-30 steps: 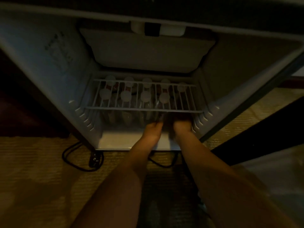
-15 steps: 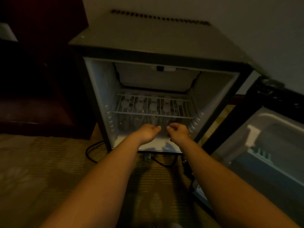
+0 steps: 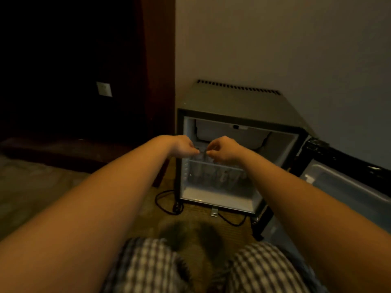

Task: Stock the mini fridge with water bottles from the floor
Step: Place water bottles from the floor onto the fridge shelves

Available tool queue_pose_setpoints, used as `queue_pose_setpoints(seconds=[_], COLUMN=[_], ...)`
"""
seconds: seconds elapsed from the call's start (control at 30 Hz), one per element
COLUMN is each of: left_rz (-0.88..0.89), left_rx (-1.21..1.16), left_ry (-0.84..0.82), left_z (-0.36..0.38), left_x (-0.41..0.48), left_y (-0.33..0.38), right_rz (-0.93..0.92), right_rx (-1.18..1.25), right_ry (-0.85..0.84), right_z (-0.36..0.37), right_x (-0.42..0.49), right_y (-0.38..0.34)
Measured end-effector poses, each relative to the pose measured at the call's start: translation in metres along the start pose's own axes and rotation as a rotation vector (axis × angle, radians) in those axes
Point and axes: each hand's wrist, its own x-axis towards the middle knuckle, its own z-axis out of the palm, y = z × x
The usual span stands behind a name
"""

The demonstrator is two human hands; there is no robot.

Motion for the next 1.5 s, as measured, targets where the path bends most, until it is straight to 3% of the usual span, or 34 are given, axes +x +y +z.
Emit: queue_pose_setpoints(seconds=[0.27,0.47,0.67,0.93,1.1,1.3,1.5], left_rz=[-0.104,-0.233,-0.383,-0.541,-0.559,-0.575,-0.553], left_rx=[0.022,0.069,-0.126,-0.502,-0.750,-0.833,-0.987], left_ry=[0.099,0.095,0.030,0.051,0.154,0.272,0.280], left_z=[-0.023,-0.007,0.044,0.134,0.186,0.217,0.229], left_x=[-0.114,-0.188,-0.244,-0.261,-0.251,-0.222,-0.206], left_y=[-0.095,-0.198,-0.304,-0.417,-0.445,-0.462,-0.476], right_rz=[-0.210,-0.299,-0.380,-0.406,-0.435,-0.500,-0.497], right_rx=[-0.179,-0.250,-0.322,-0.406,-0.438,-0.478,-0.447], right_ry=[-0.125,-0.241,-0.444,-0.650,-0.630,-0.589,-0.641], right_z=[0.022,0.102,0.209,0.322,0.379,0.425,0.450], right_x=[-0.039,-0.056,-0.069,-0.056,-0.039,-0.016,-0.009], right_y=[-0.127,-0.210,-0.263,-0.288,-0.295,-0.303,-0.308])
